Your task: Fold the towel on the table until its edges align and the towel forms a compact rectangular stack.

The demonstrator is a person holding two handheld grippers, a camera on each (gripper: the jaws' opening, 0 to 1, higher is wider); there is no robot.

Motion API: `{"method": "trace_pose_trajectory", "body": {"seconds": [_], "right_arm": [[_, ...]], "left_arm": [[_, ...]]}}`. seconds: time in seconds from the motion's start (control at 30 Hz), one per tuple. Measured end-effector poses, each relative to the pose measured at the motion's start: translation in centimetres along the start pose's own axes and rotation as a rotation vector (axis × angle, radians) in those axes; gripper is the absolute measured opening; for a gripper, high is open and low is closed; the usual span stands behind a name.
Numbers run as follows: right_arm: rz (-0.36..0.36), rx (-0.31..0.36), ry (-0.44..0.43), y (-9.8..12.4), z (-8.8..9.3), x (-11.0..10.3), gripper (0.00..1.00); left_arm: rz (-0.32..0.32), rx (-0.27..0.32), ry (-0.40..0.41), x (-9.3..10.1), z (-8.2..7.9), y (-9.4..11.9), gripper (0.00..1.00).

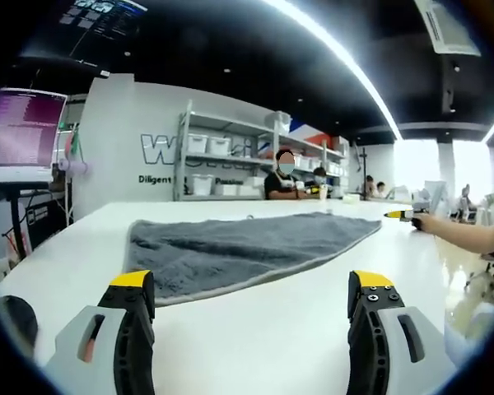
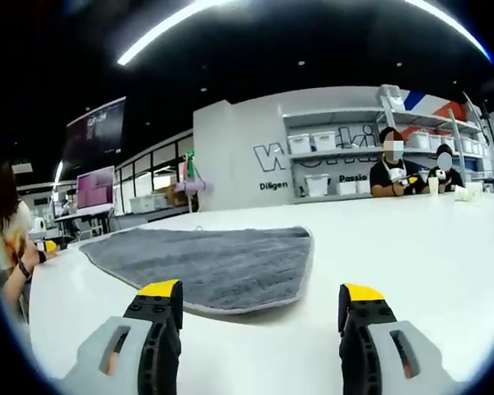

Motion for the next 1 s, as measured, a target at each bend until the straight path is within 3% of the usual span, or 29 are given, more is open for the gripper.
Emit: {"method": "trace_pose_trajectory", "body": {"seconds": [0.43,0.67,1.0], "right_arm": [[0.059,-0.103,0.003,-0.1,0.7,0.3,0.68],[0.068,-0.093,-0.037,0.0,0.6,0.3,0.6],[0.1,-0.09,-0.136,-0.1,0.7,0.5,0.4]], "left_arm": [[0.001,-0.001,-0.001,0.1,-0.1,0.0,0.94],[-0.003,-0.004,-0.003,-0.1,-0.2,0.0,0.93],[-0.008,-0.014,-0.012,-0.1,-0.1,-0.1,0.92]]}}
Point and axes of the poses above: the point that each gripper's makers call its tool centre point, and the gripper's own axes: y roughly backward along the fingers, x roughly to its right, z roughly out of its underside, the point moved 9 cm from there along y, roughly backward along the fingers, and after that the axes turned 14 degrees about y, right-handed, at the moved point
